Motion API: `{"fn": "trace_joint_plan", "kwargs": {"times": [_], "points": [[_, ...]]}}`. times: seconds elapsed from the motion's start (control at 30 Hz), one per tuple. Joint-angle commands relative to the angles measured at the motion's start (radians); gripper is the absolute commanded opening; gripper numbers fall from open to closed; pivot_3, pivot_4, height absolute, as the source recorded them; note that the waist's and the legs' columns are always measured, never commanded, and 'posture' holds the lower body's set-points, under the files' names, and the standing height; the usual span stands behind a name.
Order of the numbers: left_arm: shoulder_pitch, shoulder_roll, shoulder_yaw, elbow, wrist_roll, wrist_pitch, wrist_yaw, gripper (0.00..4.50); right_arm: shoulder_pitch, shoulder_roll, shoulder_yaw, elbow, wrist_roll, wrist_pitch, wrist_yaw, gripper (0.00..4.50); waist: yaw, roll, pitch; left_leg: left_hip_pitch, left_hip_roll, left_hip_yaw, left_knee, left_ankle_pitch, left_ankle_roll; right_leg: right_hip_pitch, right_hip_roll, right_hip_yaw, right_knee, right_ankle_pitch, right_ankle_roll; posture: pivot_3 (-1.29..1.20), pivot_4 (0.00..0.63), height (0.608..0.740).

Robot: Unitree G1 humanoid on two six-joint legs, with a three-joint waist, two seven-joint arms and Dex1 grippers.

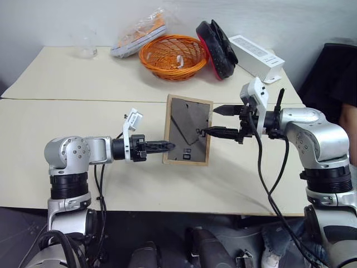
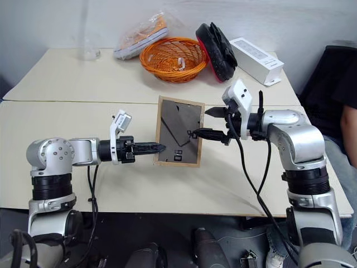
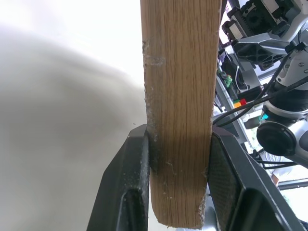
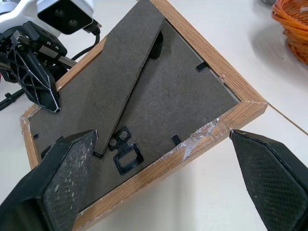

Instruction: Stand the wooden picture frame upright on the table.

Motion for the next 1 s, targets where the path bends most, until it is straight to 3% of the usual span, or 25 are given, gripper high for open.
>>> {"fn": "trace_joint_plan", "kwargs": {"times": [0.03, 0.17, 0.3, 0.53, 0.67, 1.0], "points": [[-0.012, -0.011, -0.016, -0.053, -0.027, -0.034, 0.011, 1.25, -0.047, 0.012, 0.02, -0.05, 0.042, -0.012, 0.018, 4.5, 0.001, 0.0, 0.0, 0.0, 0.0, 0.0, 0.0, 0.0, 0.0, 0.0, 0.0, 0.0, 0.0, 0.0, 0.0, 0.0, 0.15, 0.74], [0.001, -0.006, -0.015, -0.044, -0.012, -0.065, 0.028, 1.25, -0.056, -0.052, -0.008, 0.005, -0.002, -0.046, 0.008, 4.5, 0.003, 0.0, 0.0, 0.0, 0.0, 0.0, 0.0, 0.0, 0.0, 0.0, 0.0, 0.0, 0.0, 0.0, 0.0, 0.0, 0.15, 0.74], [0.009, 0.01, -0.005, -0.025, -0.018, -0.079, 0.035, 1.25, -0.047, -0.107, -0.058, -0.013, 0.067, -0.013, 0.051, 4.5, 0.002, 0.0, 0.0, 0.0, 0.0, 0.0, 0.0, 0.0, 0.0, 0.0, 0.0, 0.0, 0.0, 0.0, 0.0, 0.0, 0.15, 0.74], [-0.012, 0.012, -0.035, -0.026, -0.038, -0.094, 0.019, 1.25, -0.07, 0.004, -0.037, -0.13, 0.205, 0.129, -0.021, 4.5, -0.011, 0.0, 0.0, 0.0, 0.0, 0.0, 0.0, 0.0, -0.001, 0.0, 0.0, 0.0, 0.001, 0.0, 0.0, 0.0, 0.15, 0.74], [-0.022, 0.019, -0.059, -0.034, -0.044, -0.111, -0.002, 1.25, -0.048, 0.065, 0.029, -0.169, 0.203, 0.137, -0.065, 4.5, -0.012, 0.0, 0.0, 0.0, 0.0, 0.0, 0.0, 0.0, -0.001, -0.001, 0.0, 0.0, 0.001, 0.0, 0.0, 0.0, 0.15, 0.74], [-0.015, 0.047, -0.05, -0.051, -0.072, -0.124, -0.02, 1.25, -0.06, 0.055, 0.039, -0.092, 0.185, 0.1, -0.085, 4.5, -0.014, 0.0, 0.0, 0.0, 0.0, 0.0, 0.0, 0.0, 0.0, -0.001, 0.0, 0.0, 0.001, 0.0, 0.0, 0.0, 0.15, 0.74]]}}
